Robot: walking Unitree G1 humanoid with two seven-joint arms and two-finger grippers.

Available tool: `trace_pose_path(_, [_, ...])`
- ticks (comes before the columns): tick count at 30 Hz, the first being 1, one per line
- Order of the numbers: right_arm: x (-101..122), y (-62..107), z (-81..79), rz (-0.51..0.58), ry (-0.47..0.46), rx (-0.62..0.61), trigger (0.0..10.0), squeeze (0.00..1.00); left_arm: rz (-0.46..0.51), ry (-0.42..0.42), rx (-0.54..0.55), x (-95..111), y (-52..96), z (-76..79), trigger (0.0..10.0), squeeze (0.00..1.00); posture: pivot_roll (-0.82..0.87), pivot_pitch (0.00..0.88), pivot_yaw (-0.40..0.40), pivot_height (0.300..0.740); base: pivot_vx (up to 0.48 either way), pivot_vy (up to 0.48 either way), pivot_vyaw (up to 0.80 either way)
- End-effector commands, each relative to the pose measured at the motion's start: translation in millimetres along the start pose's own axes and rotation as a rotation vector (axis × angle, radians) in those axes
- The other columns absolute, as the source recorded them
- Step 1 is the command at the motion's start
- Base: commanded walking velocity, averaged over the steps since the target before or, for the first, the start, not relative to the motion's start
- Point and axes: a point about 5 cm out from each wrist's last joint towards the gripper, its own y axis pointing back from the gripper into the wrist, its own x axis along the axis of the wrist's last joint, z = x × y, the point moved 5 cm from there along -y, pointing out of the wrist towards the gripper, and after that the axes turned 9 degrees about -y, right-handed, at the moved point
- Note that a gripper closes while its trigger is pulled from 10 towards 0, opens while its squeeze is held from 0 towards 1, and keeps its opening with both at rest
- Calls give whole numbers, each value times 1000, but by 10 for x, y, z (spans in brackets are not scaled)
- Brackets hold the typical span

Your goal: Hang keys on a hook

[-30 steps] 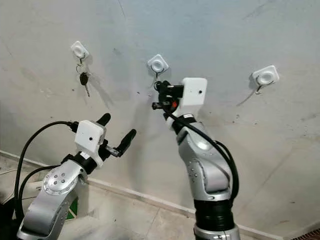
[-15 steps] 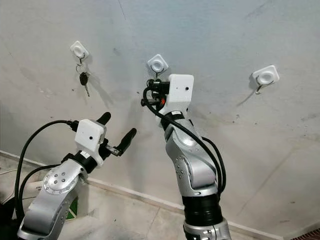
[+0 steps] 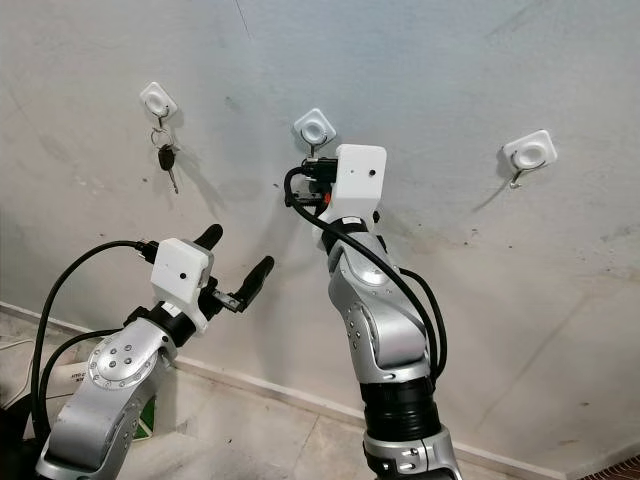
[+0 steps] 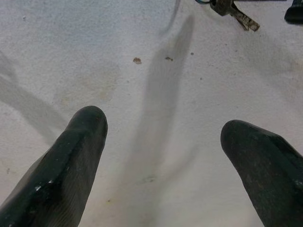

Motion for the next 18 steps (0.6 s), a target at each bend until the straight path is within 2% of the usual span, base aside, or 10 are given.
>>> trace_pose_path(1, [116,-40,-101,38,-27,21,10000,0,1,-10,9,9,-2,-19,10000,0,84,0,22,740,0,0,0])
trace_pose_path(9, [163,-1,-106,55,-81,65,10000,0,0,-12,7,8,-2,-22,10000,0,81,0,24,740,0,0,0])
trace_pose_path(14, [198,62,-5,72,-87,67,10000,0,0,-11,7,4,-3,-26,10000,0,79,0,26,740,0,0,0])
trace_pose_path(18, [254,72,-6,97,-106,77,10000,0,1,-11,4,5,-10,-21,10000,0,76,0,29,740,0,0,0])
